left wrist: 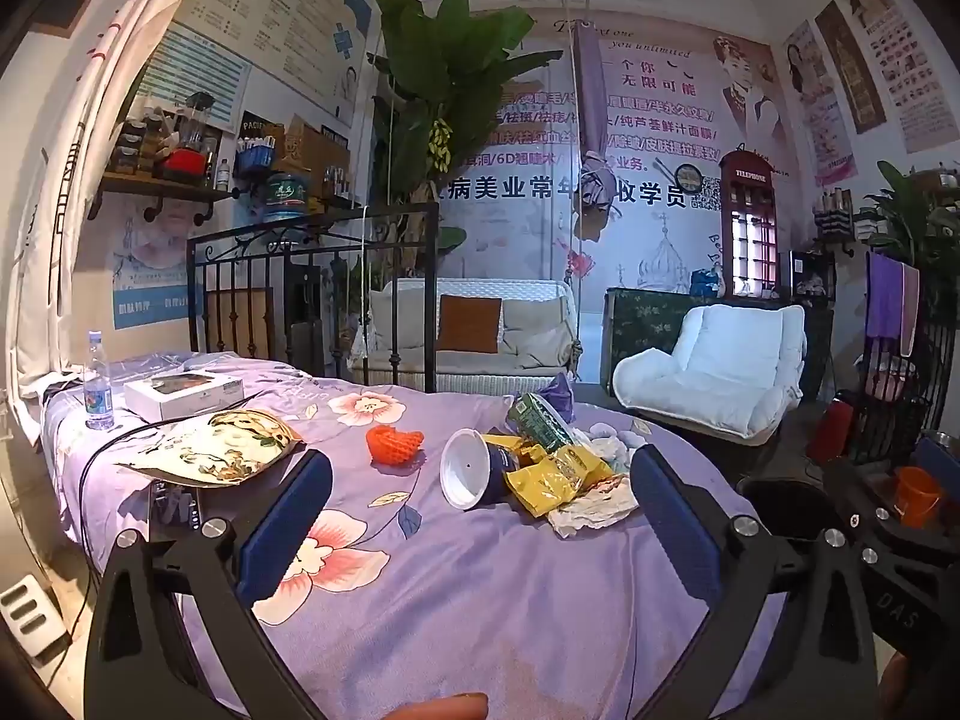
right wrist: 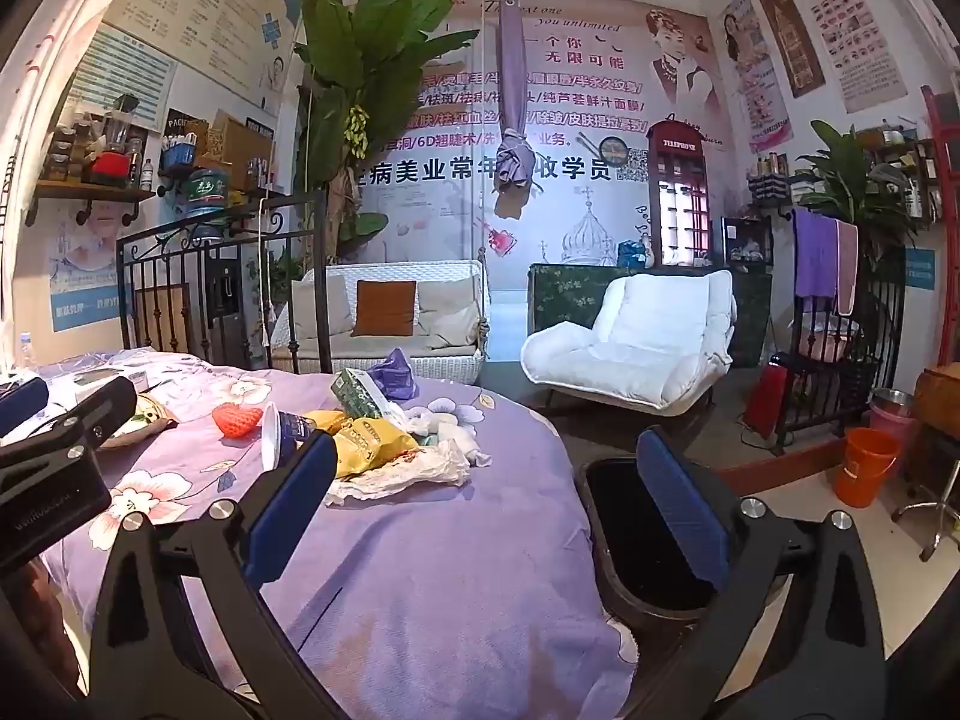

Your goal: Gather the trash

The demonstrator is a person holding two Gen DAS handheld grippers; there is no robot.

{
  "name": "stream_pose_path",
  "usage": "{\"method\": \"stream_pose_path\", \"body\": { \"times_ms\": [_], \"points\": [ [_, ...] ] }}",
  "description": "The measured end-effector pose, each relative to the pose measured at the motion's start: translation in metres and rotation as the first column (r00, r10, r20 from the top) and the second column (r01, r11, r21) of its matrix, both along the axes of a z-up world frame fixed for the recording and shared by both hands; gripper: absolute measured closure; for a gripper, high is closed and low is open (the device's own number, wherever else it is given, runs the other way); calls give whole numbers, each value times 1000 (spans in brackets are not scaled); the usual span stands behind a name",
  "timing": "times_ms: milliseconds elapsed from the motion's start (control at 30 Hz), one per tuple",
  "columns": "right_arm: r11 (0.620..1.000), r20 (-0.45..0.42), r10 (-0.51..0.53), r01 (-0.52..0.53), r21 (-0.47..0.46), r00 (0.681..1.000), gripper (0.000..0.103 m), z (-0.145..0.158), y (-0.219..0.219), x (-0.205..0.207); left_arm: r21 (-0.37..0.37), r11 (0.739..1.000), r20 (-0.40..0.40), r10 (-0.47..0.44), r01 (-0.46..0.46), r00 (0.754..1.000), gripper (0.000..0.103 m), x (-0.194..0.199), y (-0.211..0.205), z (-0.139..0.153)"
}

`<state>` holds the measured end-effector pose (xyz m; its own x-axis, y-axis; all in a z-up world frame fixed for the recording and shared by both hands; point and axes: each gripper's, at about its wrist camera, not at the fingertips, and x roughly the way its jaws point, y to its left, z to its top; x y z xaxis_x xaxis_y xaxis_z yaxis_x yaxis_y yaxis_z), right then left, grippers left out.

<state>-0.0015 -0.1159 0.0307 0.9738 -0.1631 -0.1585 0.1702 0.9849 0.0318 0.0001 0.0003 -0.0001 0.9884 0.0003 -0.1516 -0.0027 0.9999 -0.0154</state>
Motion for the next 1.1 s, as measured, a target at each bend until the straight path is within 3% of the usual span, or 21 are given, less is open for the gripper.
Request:
{"method": "stream_pose_path", "body": {
  "times_ms": [1100],
  "points": [
    [1000,-4,2,-2,7,1000,4,-5,4,6,7,1000,-10,-5,5,1000,4,1,-4,-7]
  ]
}}
